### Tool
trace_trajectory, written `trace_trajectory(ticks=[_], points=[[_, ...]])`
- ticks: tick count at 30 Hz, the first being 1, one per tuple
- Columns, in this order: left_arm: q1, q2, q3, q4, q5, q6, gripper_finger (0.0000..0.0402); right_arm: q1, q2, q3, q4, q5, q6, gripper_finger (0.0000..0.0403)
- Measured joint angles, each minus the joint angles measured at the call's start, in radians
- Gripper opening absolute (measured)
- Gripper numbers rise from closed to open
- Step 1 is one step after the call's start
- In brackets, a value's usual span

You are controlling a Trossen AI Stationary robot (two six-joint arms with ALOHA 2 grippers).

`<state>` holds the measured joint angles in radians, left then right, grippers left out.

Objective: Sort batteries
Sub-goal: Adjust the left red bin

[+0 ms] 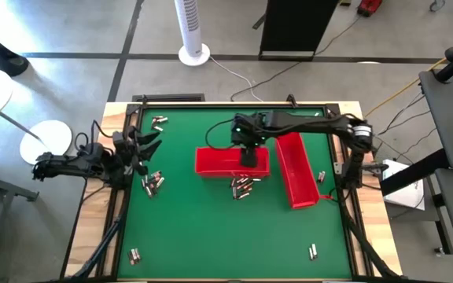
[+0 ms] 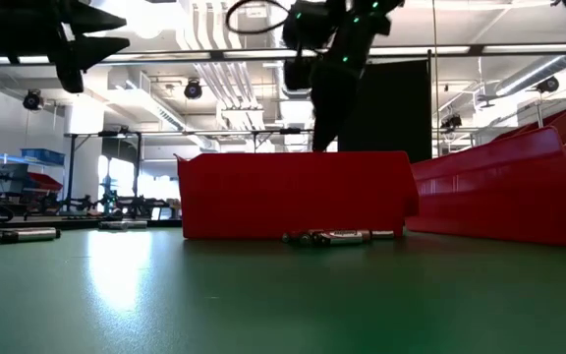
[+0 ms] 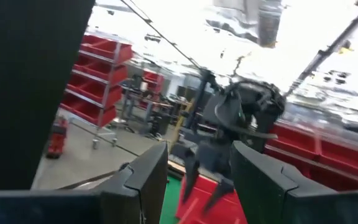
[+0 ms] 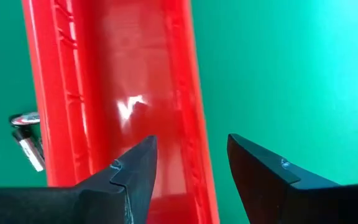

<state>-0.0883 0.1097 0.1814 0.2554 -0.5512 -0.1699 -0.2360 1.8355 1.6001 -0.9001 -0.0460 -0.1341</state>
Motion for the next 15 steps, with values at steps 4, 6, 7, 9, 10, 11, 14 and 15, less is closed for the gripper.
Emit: trace_trajectory(ticks=[4, 6, 7, 9, 10, 11, 14, 15], points=[[0.0, 0.0, 0.0, 0.024, -0.078, -0.001, 0.0155, -0.007, 0.074, 0.034, -0.004, -0.004, -0.019, 0.0187], [0.0, 0.0, 0.0, 0.032, -0.08, -0.004, 0.0155, -0.014, 0.107, 0.057, 0.001, -0.005, -0.002, 0.0182], [0.0, 0.0, 0.0, 0.032, -0.08, -0.009, 0.0155, -0.018, 0.12, 0.065, -0.001, -0.006, 0.006, 0.0177], [0.0, 0.0, 0.0, 0.032, -0.08, -0.025, 0.0155, -0.021, 0.142, 0.084, -0.003, -0.006, 0.0, 0.0165], [0.0, 0.0, 0.0, 0.032, -0.08, -0.026, 0.0155, -0.021, 0.15, 0.091, 0.0, -0.006, -0.011, 0.0157], [0.0, 0.0, 0.0, 0.032, -0.08, -0.026, 0.0155, -0.022, 0.158, 0.097, -0.003, -0.006, -0.021, 0.0148], [0.0, 0.0, 0.0, 0.03, -0.097, -0.02, 0.0155, -0.02, 0.173, 0.108, -0.006, -0.007, -0.047, 0.0112], [0.0, 0.0, 0.0, 0.029, -0.104, -0.012, 0.0155, -0.02, 0.177, 0.111, -0.006, -0.008, -0.05, 0.0098]])
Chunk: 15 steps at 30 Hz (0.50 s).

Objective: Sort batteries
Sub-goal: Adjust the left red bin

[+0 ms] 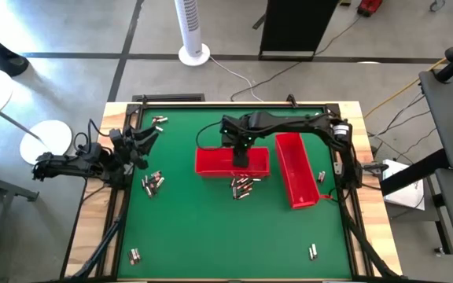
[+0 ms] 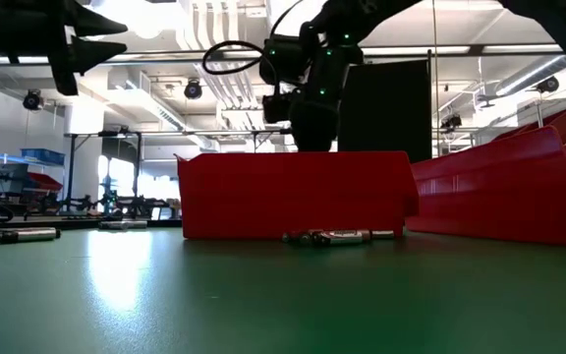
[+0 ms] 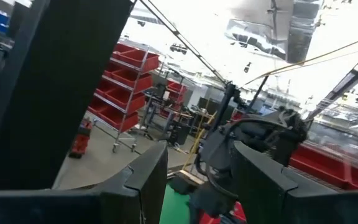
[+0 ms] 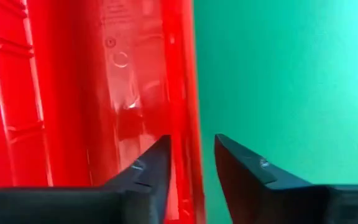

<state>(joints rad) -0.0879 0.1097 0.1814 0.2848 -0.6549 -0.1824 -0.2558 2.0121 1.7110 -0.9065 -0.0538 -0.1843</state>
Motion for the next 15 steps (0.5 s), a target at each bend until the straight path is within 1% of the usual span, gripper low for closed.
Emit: trace_trajectory(ticks=[5, 6, 10, 12, 15], points=[[0.0, 0.0, 0.0, 0.0, -0.017, 0.016, 0.0155, -0.005, 0.0, -0.003, -0.002, 0.001, -0.029, 0.0025], [0.0, 0.0, 0.0, -0.001, -0.017, 0.016, 0.0155, -0.005, -0.001, -0.003, -0.003, 0.0, -0.036, 0.0017], [0.0, 0.0, 0.0, -0.002, -0.019, 0.017, 0.0155, -0.008, -0.01, 0.014, -0.019, 0.047, -0.051, 0.0013], [0.0, 0.0, 0.0, -0.004, -0.034, 0.027, 0.0155, -0.011, -0.016, 0.032, -0.039, 0.061, -0.078, 0.0012], [0.0, 0.0, -0.001, -0.003, -0.053, 0.044, 0.0155, -0.014, -0.035, 0.06, -0.057, 0.11, -0.104, 0.0012]])
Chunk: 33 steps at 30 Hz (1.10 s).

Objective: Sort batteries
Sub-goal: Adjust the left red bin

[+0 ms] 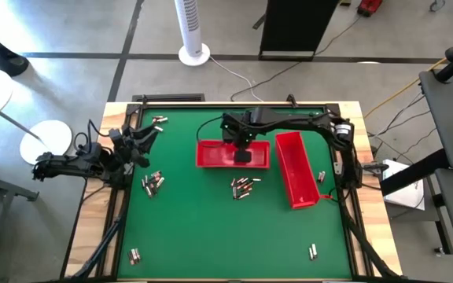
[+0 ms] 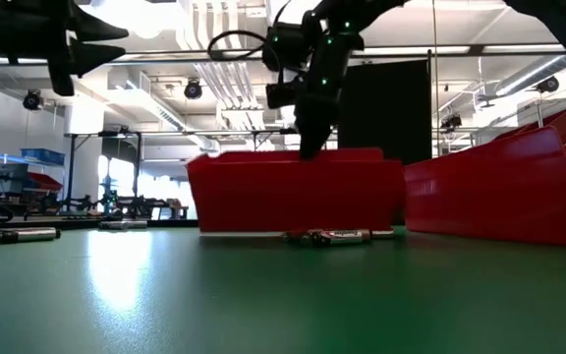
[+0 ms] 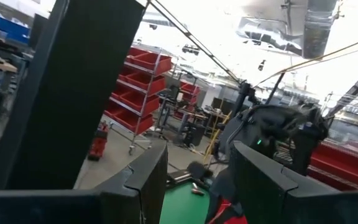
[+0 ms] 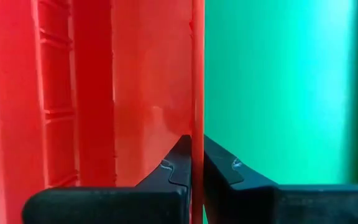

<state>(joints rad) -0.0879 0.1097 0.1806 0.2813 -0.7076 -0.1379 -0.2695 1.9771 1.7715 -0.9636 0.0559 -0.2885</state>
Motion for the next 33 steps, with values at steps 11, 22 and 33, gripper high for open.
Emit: trace_trajectory(ticks=[11, 22, 33], points=[[0.0, 0.0, 0.0, 0.008, -0.132, -0.088, 0.0155, 0.003, -0.021, 0.251, -0.073, 0.024, 0.505, 0.0012], [0.0, 0.001, 0.278, -0.378, -0.026, -0.075, 0.0155, 0.131, -0.021, 0.158, 0.008, 0.101, 1.384, 0.0012], [0.0, 0.0, 0.48, -0.869, -0.034, -0.156, 0.0155, 0.251, -0.018, -0.033, 0.087, 0.356, 1.851, 0.0012]])
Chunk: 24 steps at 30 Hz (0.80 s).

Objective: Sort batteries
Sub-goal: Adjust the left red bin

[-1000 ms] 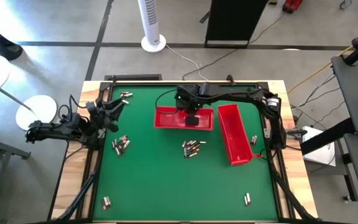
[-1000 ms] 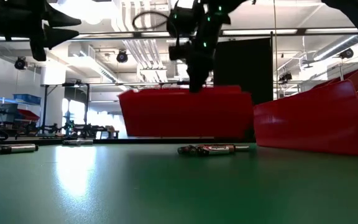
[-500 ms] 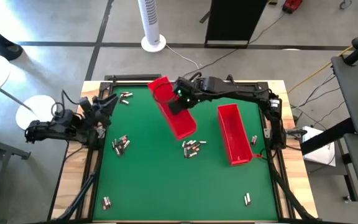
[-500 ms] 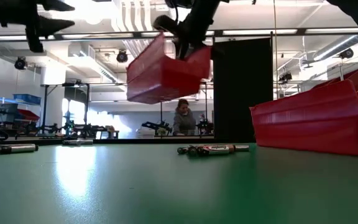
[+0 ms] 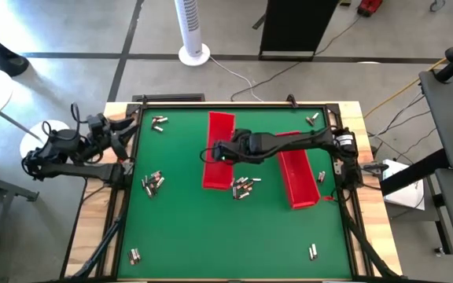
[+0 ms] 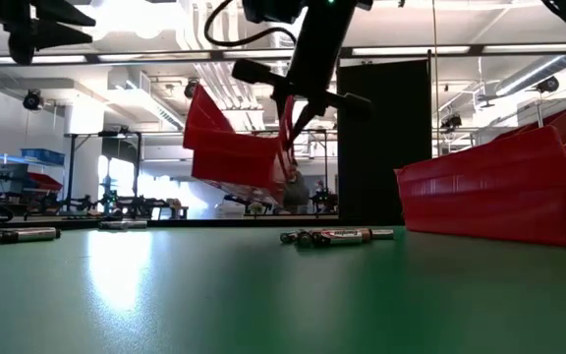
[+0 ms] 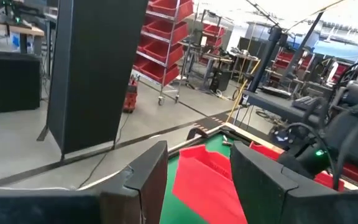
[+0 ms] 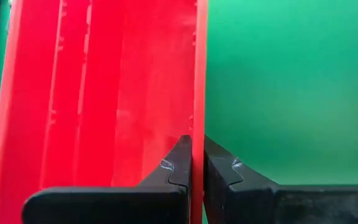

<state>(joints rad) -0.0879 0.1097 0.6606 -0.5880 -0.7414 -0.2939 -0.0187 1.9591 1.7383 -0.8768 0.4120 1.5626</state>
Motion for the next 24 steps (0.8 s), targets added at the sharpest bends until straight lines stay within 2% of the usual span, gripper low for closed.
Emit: trace_trajectory(ticks=[5, 11, 16, 21, 24], points=[[0.0, 0.009, -0.038, 0.032, 0.001, -0.004, 0.0155, 0.034, 0.006, -0.013, 0.059, 0.063, 0.005, 0.0012], [0.0, 0.053, -0.061, 0.04, 0.006, -0.007, 0.0155, 0.048, 0.068, -0.013, 0.103, 0.054, 0.027, 0.0012], [0.0, 0.093, -0.061, 0.04, 0.056, -0.005, 0.0155, 0.061, 0.128, 0.018, 0.104, 0.036, 0.078, 0.0012], [0.0, 0.124, -0.061, 0.038, 0.077, -0.005, 0.0155, 0.066, 0.143, 0.055, 0.097, 0.028, 0.044, 0.0015], [0.0, 0.138, -0.061, 0.038, 0.077, -0.004, 0.0155, 0.065, 0.143, 0.063, 0.076, 0.022, 0.048, 0.003]])
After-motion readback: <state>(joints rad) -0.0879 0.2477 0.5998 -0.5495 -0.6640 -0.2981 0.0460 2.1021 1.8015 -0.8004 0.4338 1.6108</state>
